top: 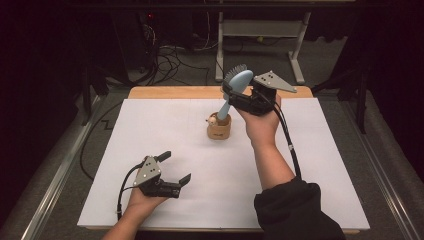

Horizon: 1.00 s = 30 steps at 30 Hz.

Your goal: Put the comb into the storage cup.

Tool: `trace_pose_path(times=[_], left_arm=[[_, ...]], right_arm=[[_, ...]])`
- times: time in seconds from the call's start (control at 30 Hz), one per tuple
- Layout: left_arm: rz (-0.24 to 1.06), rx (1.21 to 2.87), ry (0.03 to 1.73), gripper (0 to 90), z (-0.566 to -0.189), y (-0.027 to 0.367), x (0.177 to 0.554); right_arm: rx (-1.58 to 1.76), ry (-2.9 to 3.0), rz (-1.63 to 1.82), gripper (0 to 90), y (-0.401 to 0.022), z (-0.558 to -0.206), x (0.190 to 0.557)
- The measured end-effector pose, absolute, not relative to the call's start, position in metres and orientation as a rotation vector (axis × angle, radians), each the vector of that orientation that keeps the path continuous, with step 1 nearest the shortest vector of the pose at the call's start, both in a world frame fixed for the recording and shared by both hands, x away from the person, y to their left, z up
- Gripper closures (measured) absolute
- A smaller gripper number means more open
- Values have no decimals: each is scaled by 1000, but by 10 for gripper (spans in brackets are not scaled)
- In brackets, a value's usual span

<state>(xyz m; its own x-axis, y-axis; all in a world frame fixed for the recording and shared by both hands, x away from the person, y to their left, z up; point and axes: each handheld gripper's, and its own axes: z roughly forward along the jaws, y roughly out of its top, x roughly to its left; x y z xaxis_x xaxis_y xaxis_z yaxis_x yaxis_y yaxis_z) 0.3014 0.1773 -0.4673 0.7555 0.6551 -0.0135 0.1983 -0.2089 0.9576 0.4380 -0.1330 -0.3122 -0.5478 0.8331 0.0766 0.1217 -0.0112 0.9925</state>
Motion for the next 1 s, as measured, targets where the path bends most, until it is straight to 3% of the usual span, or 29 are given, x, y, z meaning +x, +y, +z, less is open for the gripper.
trace_pose_path(times=[1.0], left_arm=[[475,1768,676,2,-468,178,301]], right_arm=[[1046,1766,1555,204,-114,-351,455]])
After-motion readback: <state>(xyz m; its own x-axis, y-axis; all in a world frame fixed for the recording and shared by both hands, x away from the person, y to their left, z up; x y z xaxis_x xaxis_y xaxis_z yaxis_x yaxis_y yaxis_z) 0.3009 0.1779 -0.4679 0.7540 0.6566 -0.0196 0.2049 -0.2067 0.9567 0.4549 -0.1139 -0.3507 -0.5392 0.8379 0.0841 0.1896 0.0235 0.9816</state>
